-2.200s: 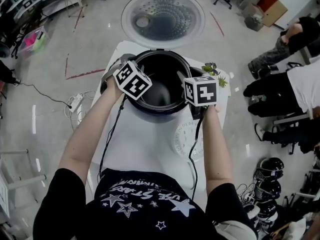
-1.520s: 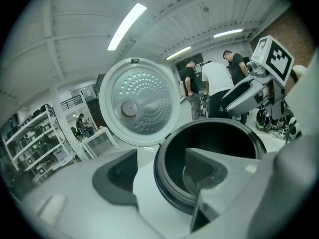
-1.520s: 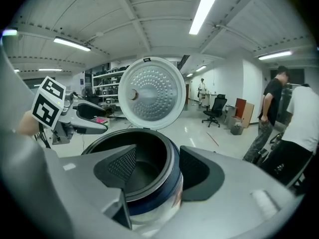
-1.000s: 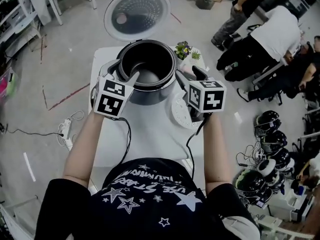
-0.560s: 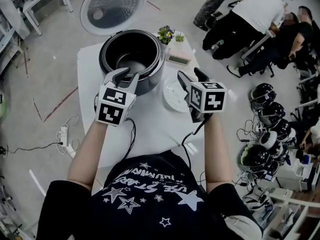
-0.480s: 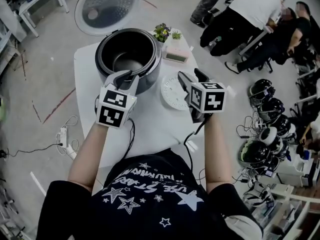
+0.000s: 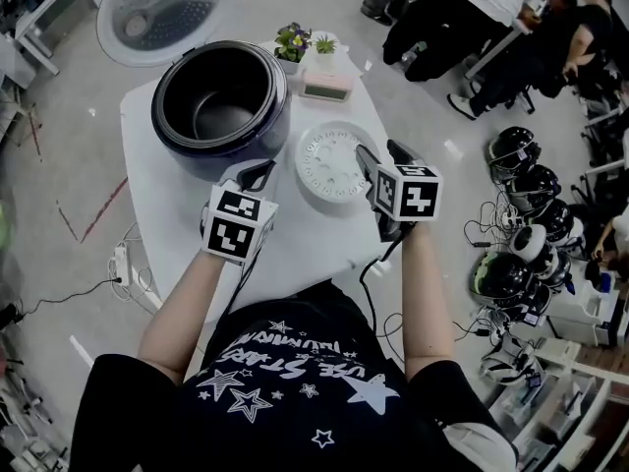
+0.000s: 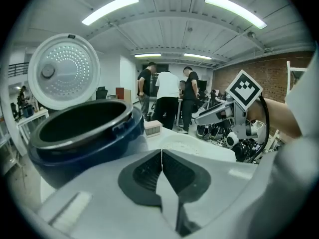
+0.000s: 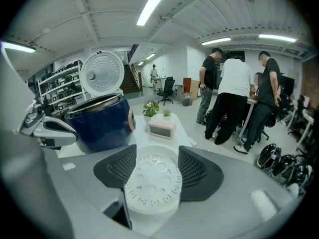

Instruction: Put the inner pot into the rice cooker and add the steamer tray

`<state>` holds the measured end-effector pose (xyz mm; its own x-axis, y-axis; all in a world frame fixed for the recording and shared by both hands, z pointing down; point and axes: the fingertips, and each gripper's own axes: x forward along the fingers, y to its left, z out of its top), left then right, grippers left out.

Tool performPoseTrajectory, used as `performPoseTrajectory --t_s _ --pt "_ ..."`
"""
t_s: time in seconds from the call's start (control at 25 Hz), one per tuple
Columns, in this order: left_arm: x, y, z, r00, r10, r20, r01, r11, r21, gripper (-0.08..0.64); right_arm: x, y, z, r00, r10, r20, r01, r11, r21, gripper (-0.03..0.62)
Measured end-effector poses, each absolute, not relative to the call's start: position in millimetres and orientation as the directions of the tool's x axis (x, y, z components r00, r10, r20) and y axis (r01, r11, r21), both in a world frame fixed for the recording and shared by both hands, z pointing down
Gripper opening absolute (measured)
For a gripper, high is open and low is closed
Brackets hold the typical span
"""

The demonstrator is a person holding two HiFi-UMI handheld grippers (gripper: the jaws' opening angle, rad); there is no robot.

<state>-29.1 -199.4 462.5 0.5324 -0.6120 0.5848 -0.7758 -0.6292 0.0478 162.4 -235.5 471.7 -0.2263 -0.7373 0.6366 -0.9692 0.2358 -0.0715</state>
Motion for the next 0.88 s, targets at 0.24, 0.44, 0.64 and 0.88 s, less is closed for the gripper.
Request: performPoseTrajectory --t_s 0.24,0.44,0.64,0.88 --pt "-11.6 -207.3 504.2 0.505 -0.574 0.644 -0.792 -0.605 0.083 0.011 189.1 -239.8 517.0 -0.218 -0.682 0.698 -0.972 0.219 -0.089 0.285" --pt "-0.4 -210.2 533.4 0.47 -0.544 0.695 -0.81 -0.579 0.095 0.011 205.0 -245.5 553.6 -0.231 -0.622 0.748 -0.97 0.211 -0.124 0.275" --pt "3.1 -215.7 555.5 0.438 -0.525 0.73 -0.83 -0.547 0.105 0.011 212.6 -254.7 586.8 -0.245 -0.568 0.785 -0.966 0.211 -0.149 0.268" --pt "7.3 -220.9 571.9 0.416 -0.509 0.754 -0.841 -0.53 0.106 0.011 222.2 -263.0 615.3 -0.259 -0.515 0.817 -0.965 0.179 -0.193 0.23"
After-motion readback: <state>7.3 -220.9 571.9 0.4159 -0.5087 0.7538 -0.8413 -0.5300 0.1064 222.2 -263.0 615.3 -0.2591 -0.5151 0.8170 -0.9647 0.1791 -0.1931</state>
